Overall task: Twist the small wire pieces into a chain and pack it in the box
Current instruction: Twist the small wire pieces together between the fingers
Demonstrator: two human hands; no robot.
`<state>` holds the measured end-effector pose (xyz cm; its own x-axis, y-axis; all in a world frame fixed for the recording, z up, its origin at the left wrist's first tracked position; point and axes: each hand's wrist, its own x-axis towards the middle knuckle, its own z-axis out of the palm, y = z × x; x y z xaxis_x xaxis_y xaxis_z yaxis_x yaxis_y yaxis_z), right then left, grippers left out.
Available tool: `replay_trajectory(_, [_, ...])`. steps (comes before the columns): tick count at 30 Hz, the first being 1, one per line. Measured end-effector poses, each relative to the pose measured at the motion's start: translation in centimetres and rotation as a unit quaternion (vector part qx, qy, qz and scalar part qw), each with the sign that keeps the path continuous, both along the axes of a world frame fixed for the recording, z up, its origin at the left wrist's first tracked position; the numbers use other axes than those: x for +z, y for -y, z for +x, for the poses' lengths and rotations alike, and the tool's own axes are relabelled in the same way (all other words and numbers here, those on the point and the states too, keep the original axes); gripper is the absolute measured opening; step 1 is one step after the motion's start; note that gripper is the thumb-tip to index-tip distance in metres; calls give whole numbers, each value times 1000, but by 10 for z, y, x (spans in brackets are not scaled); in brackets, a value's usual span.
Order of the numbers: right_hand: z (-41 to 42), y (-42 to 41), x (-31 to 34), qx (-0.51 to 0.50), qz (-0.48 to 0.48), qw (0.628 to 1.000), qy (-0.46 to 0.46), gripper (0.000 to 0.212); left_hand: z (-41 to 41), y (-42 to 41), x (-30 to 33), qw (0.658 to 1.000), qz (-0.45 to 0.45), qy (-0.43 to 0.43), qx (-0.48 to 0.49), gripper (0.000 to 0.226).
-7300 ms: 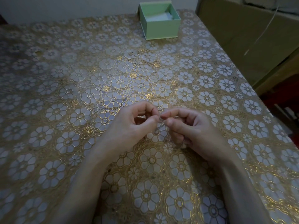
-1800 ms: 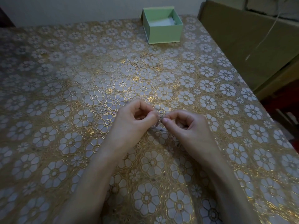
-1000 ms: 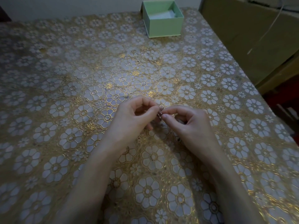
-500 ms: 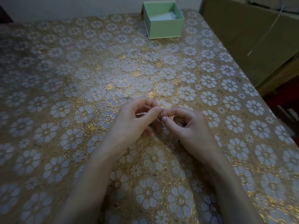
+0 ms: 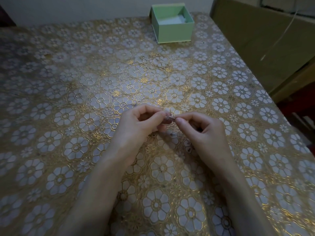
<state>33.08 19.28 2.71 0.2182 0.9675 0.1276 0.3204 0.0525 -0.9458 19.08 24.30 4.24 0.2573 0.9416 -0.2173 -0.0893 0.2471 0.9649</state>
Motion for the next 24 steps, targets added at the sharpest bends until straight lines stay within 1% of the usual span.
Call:
replay_trajectory(4, [-1,0,1,1,-11,1000,-20,12,1,-1,-2,1000,1,1,7,15])
replay_trajectory(8, [-3,-1,5,12,-16,991,-135,18,2,1,-3,1000,4,3,7,16])
replay_trajectory(11, [-4,-2,6,6,-23,986,-167,20,2,0,-2,1000,11,1,9,19])
replay_trajectory(14, [-4,-3,5,-7,-45,981,-186,18,2,1,-1,999,27,-19,-2,23])
replay_trajectory(18, [-2,-2,6,-13,-68,964,-256,14,4,2,0,998,49,-45,-13,21])
replay_trajectory(22, [-2,-3,3,-8,-81,960,-267,17,5,2,-1,999,39,-30,-10,17])
replay_trajectory(24, [-1,-4,1,-18,-88,958,-274,21,5,2,-1,998,46,-49,-12,17])
